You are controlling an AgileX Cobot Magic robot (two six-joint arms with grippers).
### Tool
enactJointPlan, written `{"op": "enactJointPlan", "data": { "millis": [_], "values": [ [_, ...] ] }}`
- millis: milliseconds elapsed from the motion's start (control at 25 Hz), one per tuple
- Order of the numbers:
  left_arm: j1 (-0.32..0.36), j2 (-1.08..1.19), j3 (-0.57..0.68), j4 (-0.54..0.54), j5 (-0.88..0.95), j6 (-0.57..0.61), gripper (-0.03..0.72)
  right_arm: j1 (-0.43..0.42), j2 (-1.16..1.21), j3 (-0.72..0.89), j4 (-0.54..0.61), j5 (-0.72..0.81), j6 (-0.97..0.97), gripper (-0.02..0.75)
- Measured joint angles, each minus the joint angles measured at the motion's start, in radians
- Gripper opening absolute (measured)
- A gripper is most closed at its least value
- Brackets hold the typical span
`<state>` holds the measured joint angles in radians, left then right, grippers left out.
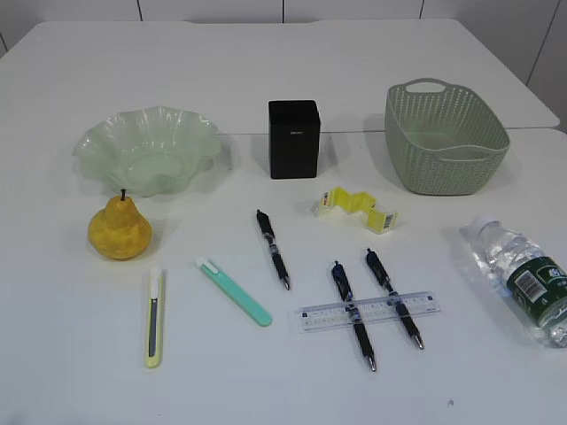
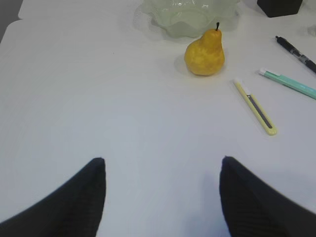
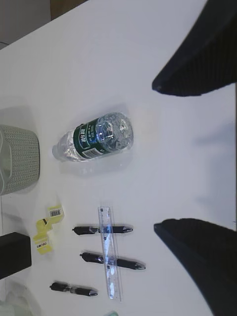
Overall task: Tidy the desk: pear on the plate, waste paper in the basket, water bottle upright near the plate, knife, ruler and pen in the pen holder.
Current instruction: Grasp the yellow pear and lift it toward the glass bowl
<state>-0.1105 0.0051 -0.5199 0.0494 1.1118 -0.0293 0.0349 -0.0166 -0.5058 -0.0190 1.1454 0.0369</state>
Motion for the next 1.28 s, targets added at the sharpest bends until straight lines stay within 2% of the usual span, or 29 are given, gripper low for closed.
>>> {"op": "enactJointPlan", "data": {
  "millis": [200, 400, 640, 880, 1120, 1280],
  "values": [
    [0.0, 0.037, -0.014, 0.0, -0.033, 0.0, 0.515, 0.0, 0.0, -0.009, -0.012, -0.032, 0.0, 0.571],
    [0.0, 0.221, -0.055, 0.0, -0.156, 0.0, 0.515, 0.0, 0.013, -0.019, -0.009, -0.172, 0.0, 0.571],
    [0.0, 0.476, -0.114, 0.0, -0.277, 0.0, 0.512, 0.0, 0.169, -0.021, -0.007, -0.263, 0.008, 0.571],
    [-0.002, 0.632, -0.162, -0.003, -0.355, 0.0, 0.51, 0.0, 0.354, -0.04, -0.004, -0.341, 0.056, 0.571],
    [-0.068, 0.814, -0.287, 0.003, -0.375, 0.0, 0.494, 0.0, 0.549, -0.129, -0.004, -0.343, 0.065, 0.571],
    [-0.12, 1.0, -0.421, 0.003, -0.351, 0.0, 0.48, 0.0, 0.661, -0.206, -0.004, -0.323, 0.064, 0.571]
  ]
}}
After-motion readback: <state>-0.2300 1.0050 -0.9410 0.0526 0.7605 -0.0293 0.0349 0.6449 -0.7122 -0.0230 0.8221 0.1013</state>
